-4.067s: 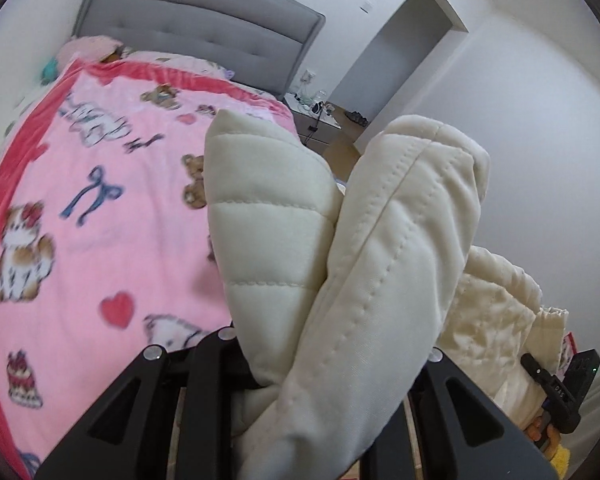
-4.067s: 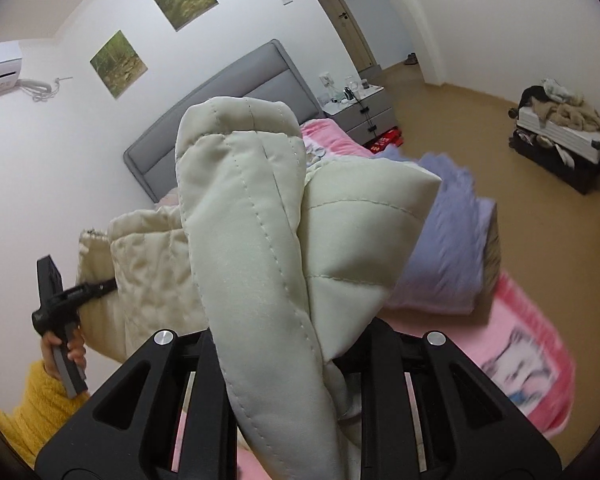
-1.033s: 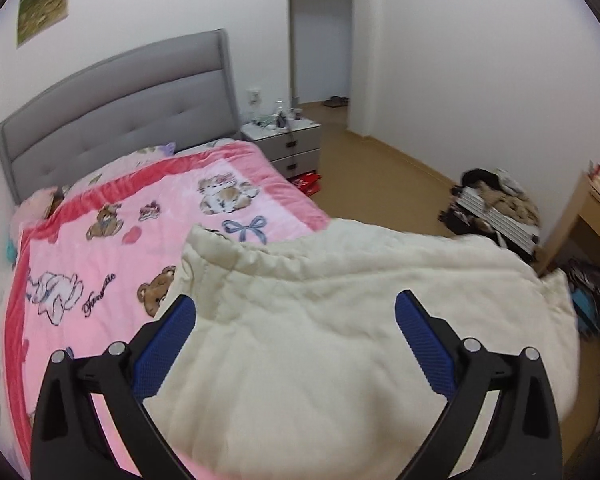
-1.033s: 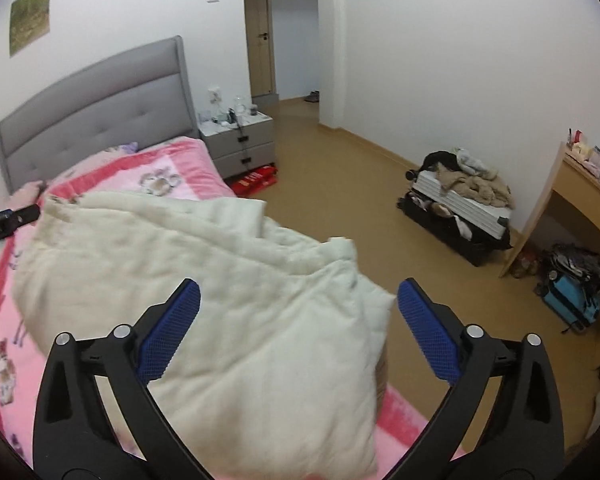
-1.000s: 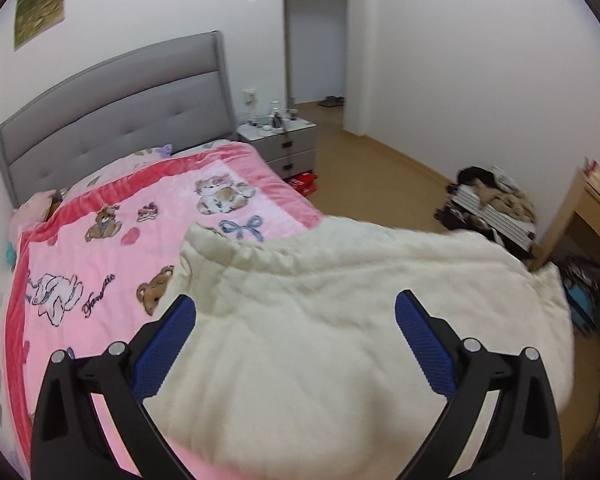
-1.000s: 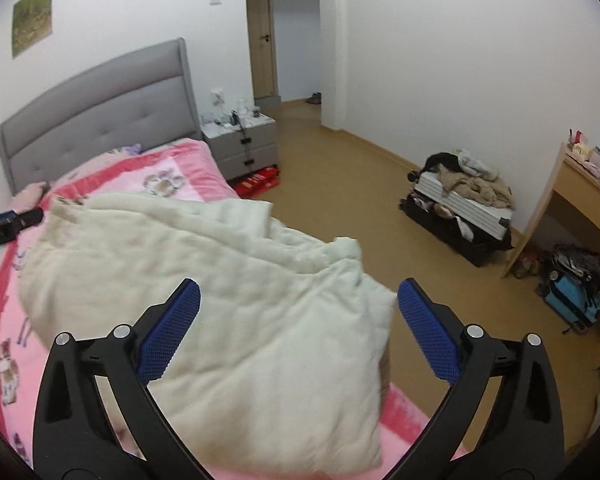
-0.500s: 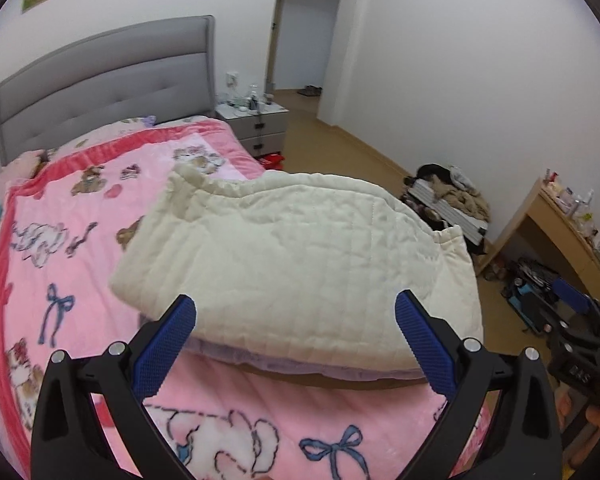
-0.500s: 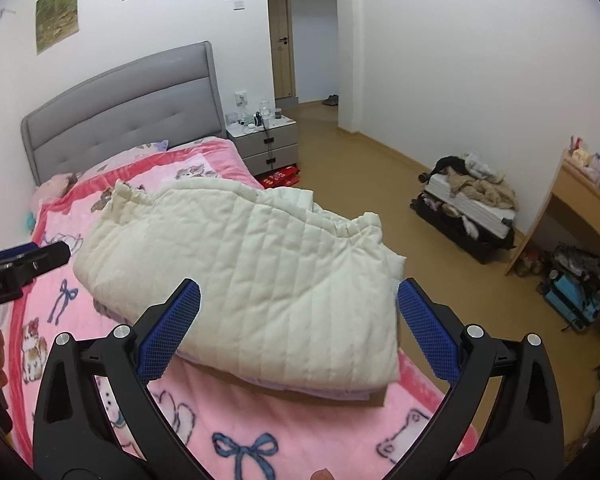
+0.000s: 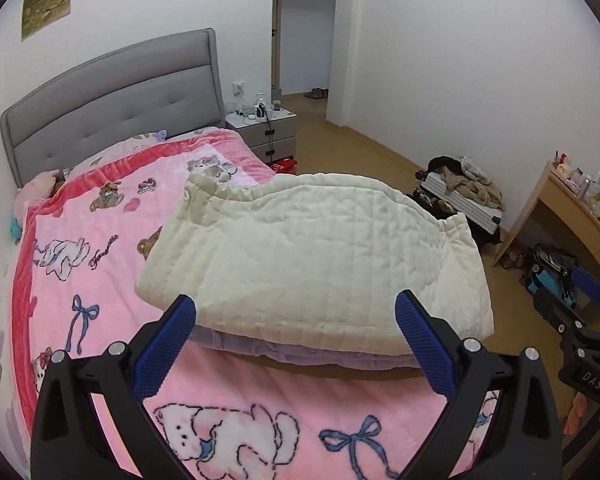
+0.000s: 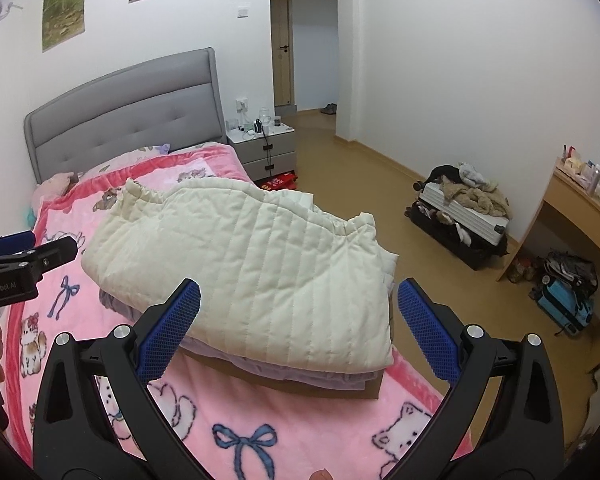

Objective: Fold large clothes

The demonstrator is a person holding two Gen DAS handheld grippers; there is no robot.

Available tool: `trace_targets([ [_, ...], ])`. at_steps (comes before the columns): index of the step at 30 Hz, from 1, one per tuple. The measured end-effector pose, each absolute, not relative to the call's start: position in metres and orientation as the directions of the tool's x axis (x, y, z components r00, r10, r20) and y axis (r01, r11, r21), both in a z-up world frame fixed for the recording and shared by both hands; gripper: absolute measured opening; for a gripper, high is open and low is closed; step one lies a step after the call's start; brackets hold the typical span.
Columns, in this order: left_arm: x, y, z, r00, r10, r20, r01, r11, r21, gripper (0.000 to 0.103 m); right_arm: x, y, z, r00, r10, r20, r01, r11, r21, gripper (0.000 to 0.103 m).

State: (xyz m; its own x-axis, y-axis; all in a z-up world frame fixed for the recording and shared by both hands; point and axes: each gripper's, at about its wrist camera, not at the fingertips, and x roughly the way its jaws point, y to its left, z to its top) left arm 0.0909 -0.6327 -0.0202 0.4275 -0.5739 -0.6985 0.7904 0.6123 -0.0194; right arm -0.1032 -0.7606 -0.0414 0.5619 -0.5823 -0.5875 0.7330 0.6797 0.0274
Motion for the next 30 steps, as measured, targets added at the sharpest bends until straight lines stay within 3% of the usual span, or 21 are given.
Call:
trace_targets([
  [30,0.084,-0.638,-0.020,0.413,-0.568,-0.712,0.808,0.589,-0.001,0.098,-0.100,-0.746,-0.037,0.572,-0.570,-0.590,0.727,0.685,0.044,0.095],
])
